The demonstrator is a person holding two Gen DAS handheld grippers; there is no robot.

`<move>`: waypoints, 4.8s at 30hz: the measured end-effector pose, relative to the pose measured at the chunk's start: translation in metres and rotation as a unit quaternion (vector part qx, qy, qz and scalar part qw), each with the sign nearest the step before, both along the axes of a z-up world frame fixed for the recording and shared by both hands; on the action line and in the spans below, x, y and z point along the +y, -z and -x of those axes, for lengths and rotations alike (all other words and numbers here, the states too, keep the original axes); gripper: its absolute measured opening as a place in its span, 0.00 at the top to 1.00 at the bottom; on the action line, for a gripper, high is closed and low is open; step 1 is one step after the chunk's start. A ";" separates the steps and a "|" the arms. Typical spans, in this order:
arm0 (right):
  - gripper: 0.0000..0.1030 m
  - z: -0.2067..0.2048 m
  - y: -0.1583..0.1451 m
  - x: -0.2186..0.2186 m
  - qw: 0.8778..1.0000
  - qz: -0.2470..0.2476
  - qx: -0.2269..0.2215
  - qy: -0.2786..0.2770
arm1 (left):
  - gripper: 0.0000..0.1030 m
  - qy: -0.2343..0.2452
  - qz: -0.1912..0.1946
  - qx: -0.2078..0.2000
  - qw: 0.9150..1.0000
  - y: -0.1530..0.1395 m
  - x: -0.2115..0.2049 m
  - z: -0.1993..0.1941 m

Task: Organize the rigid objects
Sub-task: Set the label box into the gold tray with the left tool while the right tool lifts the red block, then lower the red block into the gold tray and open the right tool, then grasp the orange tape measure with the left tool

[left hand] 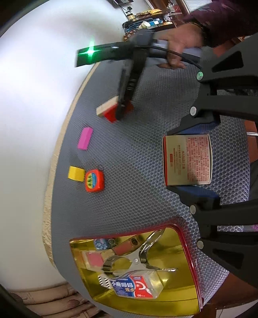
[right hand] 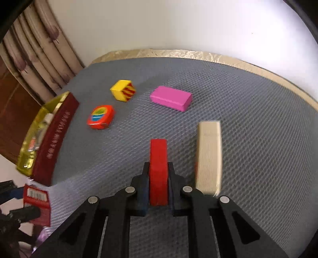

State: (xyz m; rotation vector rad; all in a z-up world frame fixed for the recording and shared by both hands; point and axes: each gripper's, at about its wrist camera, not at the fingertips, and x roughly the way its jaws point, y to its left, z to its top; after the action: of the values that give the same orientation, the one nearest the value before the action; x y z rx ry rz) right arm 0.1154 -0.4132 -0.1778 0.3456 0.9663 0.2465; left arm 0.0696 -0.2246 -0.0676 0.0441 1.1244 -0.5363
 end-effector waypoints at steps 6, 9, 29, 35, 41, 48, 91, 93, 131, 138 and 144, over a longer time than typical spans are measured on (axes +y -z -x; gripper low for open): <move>0.87 0.031 0.010 0.011 0.999 -0.045 0.005 0.009 | 0.55 -0.006 0.005 -0.017 1.000 -0.021 0.012 0.012; 0.87 0.042 0.013 0.012 0.997 -0.071 0.007 0.016 | 0.55 -0.025 0.002 -0.028 0.999 -0.035 0.033 0.013; 0.87 0.059 0.013 0.006 0.995 -0.095 0.001 0.038 | 0.55 -0.182 -0.036 0.006 0.983 -0.003 0.164 -0.058; 0.87 0.058 0.014 0.004 0.994 -0.103 0.000 0.042 | 0.55 -0.198 -0.054 0.020 0.978 0.013 0.170 -0.063; 0.87 0.059 0.014 0.005 0.994 -0.099 -0.003 0.042 | 0.53 -0.198 -0.036 0.026 0.979 0.017 0.174 -0.062; 0.87 0.055 0.012 0.010 0.995 -0.090 0.005 0.040 | 0.53 -0.231 0.020 -0.058 0.971 -0.024 0.190 -0.035; 0.85 -0.173 -0.099 0.299 0.959 -0.223 0.101 -0.140 | 0.48 -0.350 -0.001 -0.104 0.931 -0.024 0.240 0.022; 0.84 -0.178 -0.094 0.304 0.962 -0.209 0.105 -0.140 | 0.48 -0.344 -0.007 -0.113 0.932 -0.027 0.237 0.022; 0.01 0.094 0.031 -0.145 0.942 0.107 0.027 0.316 | 0.48 -0.129 -0.024 -0.109 0.985 -0.053 0.086 0.017; 0.01 0.087 0.031 -0.137 0.957 0.107 0.017 0.270 | 0.47 -0.024 -0.063 -0.029 0.997 -0.034 -0.029 -0.066; 0.01 0.093 0.031 -0.151 0.962 0.078 0.002 0.260 | 0.47 -0.037 -0.093 0.014 0.995 -0.002 -0.070 -0.144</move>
State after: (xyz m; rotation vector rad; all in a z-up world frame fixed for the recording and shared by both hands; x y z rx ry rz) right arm 0.0220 -0.5637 -0.2090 0.4417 0.8594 -0.3092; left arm 0.2137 -0.2949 -0.0655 0.1575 1.1963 -0.3662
